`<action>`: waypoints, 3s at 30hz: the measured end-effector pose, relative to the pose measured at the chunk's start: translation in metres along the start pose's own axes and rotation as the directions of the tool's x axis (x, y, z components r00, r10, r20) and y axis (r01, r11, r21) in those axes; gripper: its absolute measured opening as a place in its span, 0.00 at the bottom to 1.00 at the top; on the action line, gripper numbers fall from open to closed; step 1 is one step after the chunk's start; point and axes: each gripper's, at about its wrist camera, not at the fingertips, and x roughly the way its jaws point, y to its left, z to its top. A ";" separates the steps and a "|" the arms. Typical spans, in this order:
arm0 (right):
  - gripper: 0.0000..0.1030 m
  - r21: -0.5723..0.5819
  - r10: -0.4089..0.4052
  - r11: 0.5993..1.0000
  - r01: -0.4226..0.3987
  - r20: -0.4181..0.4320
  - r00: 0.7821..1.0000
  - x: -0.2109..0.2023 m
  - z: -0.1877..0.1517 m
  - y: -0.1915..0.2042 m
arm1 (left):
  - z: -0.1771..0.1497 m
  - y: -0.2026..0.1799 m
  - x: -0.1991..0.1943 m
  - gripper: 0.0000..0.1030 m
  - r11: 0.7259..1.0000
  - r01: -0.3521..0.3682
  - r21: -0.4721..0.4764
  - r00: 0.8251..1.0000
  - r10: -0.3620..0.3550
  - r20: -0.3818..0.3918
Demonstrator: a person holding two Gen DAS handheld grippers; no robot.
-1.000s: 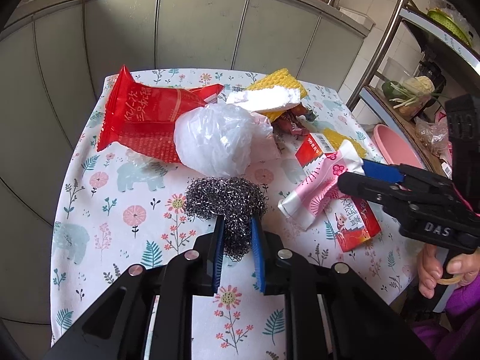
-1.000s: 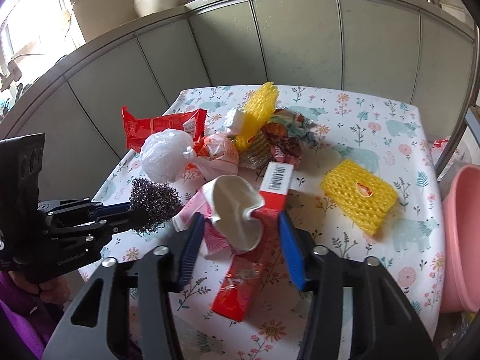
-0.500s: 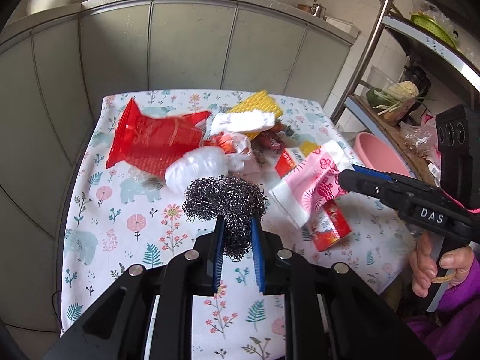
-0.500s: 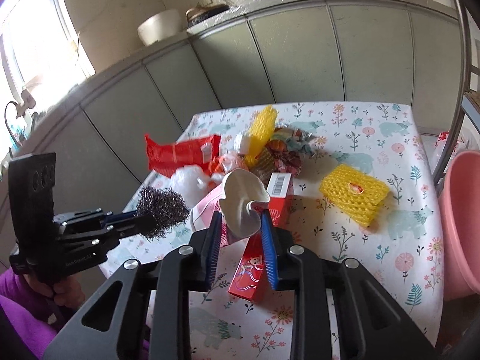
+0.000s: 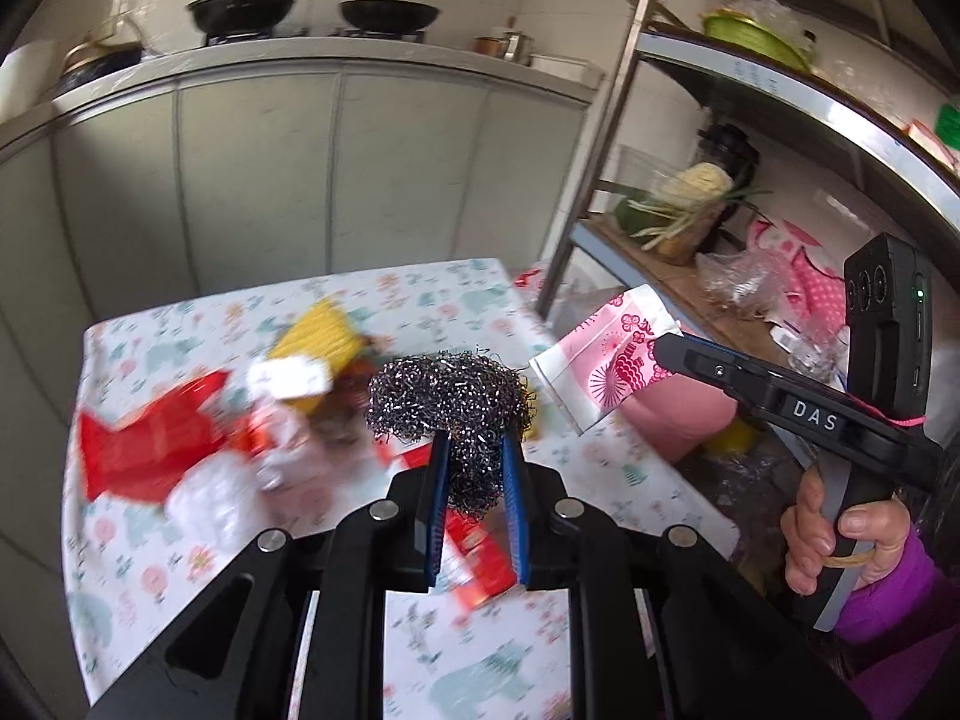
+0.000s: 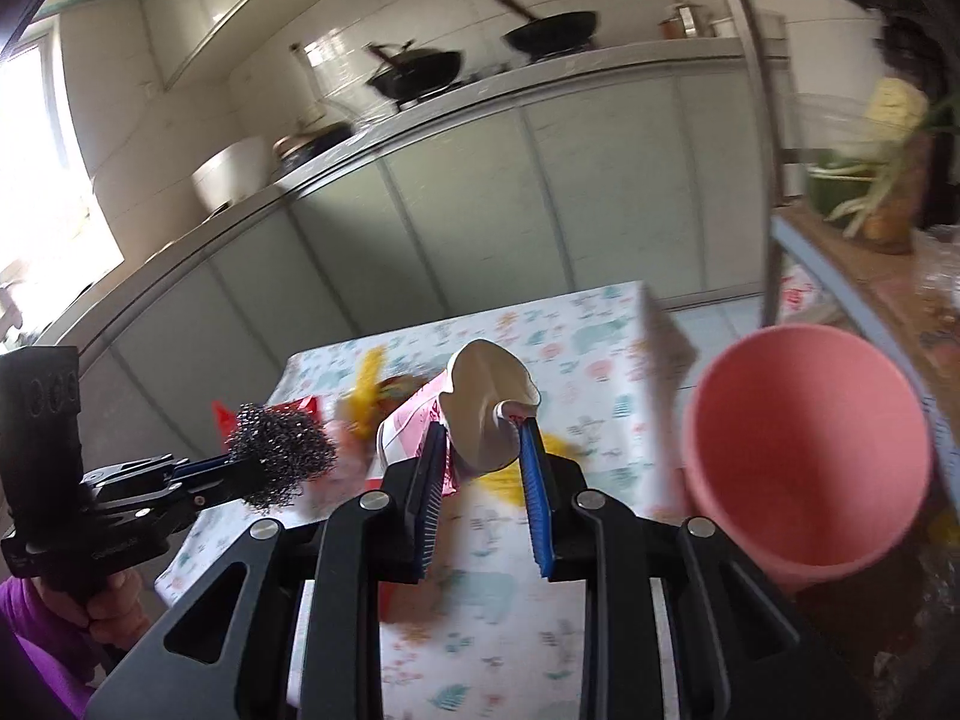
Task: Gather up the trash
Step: 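Carry both items over the pink basin and open both tools to drop them, then grasp the white plastic bag with the left tool while the right tool grasps the yellow foam net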
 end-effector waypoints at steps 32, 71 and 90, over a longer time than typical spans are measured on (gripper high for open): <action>0.25 0.132 -0.498 0.848 0.514 -0.137 0.856 0.007 -0.030 -0.147 | 0.032 -0.149 0.224 0.21 0.957 0.276 0.085 0.928 -0.242 -0.284; 0.36 0.007 -0.203 0.978 0.206 -0.153 0.967 0.036 -0.028 0.003 | 0.000 -0.003 0.028 0.51 1.000 0.012 0.027 0.999 -0.011 -0.043; 0.36 -0.068 -0.049 0.997 0.030 -0.300 0.953 0.100 -0.039 0.042 | -0.054 0.133 0.005 0.51 0.932 -0.295 -0.213 0.956 0.284 -0.078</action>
